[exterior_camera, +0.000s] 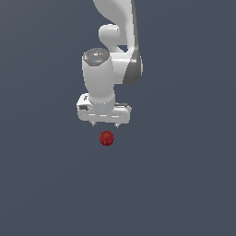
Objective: Pick up the object and move it to a goal position.
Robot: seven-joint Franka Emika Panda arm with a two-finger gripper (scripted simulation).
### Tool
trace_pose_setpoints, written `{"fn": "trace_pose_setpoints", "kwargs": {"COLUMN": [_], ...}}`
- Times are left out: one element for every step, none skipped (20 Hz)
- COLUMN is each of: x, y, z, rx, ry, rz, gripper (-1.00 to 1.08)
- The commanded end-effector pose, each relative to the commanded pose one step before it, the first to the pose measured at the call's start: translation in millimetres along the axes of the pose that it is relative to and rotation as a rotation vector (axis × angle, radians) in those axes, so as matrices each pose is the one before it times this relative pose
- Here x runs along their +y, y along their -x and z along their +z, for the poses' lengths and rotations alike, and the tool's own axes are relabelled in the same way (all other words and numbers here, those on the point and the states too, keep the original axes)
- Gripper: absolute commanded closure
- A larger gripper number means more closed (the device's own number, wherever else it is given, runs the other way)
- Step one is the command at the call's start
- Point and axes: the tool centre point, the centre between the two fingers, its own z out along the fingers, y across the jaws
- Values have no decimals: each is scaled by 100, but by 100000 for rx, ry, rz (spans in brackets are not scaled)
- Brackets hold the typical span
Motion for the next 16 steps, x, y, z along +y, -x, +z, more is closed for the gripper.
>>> {"fn": "trace_pose_setpoints", "kwargs": {"x": [63,25,30,33,32,32,32,31,30,28,26,22,17,12,7,2], "y": [63,29,32,36,40,45,49,55,60,65,71,75,77,77,75,72], "z": [446,217,237,257,277,298,318,339,360,380,401,413,413,408,389,367], "rx": [-294,-133,-144,-156,-169,-183,-196,-208,-220,-231,-241,-246,-242,-235,-219,-202], "ry": [144,65,66,65,63,60,55,48,38,27,14,-1,-17,-33,-45,-55], "rz": [-2817,-1441,-1571,-1703,-1840,-1981,-2121,-2261,-2403,-2546,-2688,-2780,-2783,-2761,-2632,-2491], "gripper": [-92,-92,-92,-92,-92,-92,-92,-92,-92,-92,-92,-92,-92,-92,-92,-92]}}
